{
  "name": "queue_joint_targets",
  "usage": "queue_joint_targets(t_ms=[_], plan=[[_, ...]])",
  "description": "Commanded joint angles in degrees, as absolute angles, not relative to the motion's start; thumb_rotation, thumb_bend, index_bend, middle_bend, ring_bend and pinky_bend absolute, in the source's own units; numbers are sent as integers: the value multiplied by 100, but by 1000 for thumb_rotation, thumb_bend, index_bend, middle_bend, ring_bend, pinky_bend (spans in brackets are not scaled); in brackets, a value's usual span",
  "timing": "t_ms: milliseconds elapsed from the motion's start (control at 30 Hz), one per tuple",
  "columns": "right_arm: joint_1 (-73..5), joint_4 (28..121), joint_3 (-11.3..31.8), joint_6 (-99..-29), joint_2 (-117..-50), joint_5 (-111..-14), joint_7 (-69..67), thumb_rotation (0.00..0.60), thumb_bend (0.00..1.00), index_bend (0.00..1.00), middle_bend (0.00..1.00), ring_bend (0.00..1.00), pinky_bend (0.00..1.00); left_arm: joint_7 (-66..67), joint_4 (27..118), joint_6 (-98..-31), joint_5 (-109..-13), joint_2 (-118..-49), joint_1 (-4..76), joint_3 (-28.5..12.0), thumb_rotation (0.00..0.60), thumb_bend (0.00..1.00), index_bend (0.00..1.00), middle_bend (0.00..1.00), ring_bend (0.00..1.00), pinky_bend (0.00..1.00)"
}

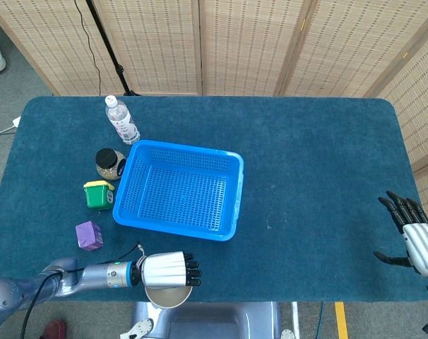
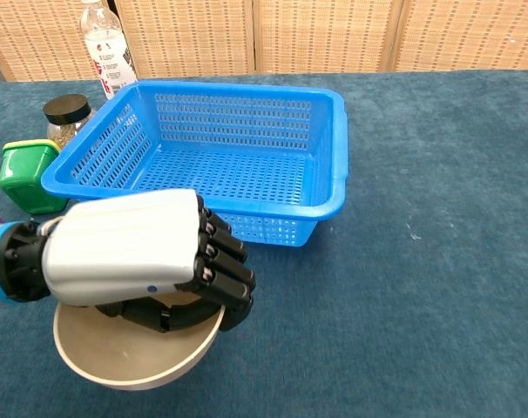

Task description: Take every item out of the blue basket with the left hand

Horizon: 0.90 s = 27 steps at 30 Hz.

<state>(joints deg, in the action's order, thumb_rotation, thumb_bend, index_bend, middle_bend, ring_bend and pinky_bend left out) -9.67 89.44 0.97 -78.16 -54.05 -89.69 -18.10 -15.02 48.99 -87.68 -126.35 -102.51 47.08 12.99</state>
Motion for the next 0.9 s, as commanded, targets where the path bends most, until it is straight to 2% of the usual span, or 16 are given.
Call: queue_joint_targets(t_ms=[33,100,167,233,267,333,400,567,767,900], plan=[[-966,8936,101,-7815,-5402,-8959,-1816,600,0,0,0,0,0,-1487,4432,-8587,-12553,-10501,4698,1380,600,577,750,551,506,690],[-969,8931,105,-7805,-5399,-8948,-1832,600,0,0,0,0,0,-1447,4214,-8558,-12490,-10611,4685,1370,600,521,705,472,432,667],[-969,8925,109,-7804,-5395,-8940,-1843,600,0,0,0,0,0,-1514,4058,-8476,-12395,-10683,4657,1379,600,397,565,326,298,581],[-967,8918,114,-7807,-5395,-8933,-1848,600,0,0,0,0,0,-1595,3931,-8349,-12354,-10713,4664,1458,600,182,331,120,115,438],[-967,8916,114,-7805,-5396,-8930,-1849,600,0,0,0,0,0,-1603,3906,-8306,-12347,-10713,4671,1483,600,122,262,69,68,397],[-972,8917,113,-7795,-5396,-8931,-1853,600,0,0,0,0,0,-1577,3866,-8223,-12313,-10715,4679,1529,600,32,99,2,4,316],[-975,8918,109,-7787,-5397,-8939,-1848,600,0,0,0,0,0,-1607,3886,-8165,-12269,-10690,4681,1573,600,8,24,0,0,284],[-967,8934,109,-7808,-5391,-8948,-1844,600,0,0,0,0,0,-1764,4056,-8483,-12251,-10533,4694,1616,600,0,0,0,0,187],[-956,8946,112,-7832,-5376,-8953,-1868,600,0,0,0,0,0,-2135,4117,-9808,-12226,-10380,4495,1463,600,0,0,0,0,185],[-957,8957,98,-7831,-5374,-8983,-1861,600,0,0,0,0,0,-2270,4181,-10230,-12072,-10257,4432,1297,600,0,0,0,0,180]])
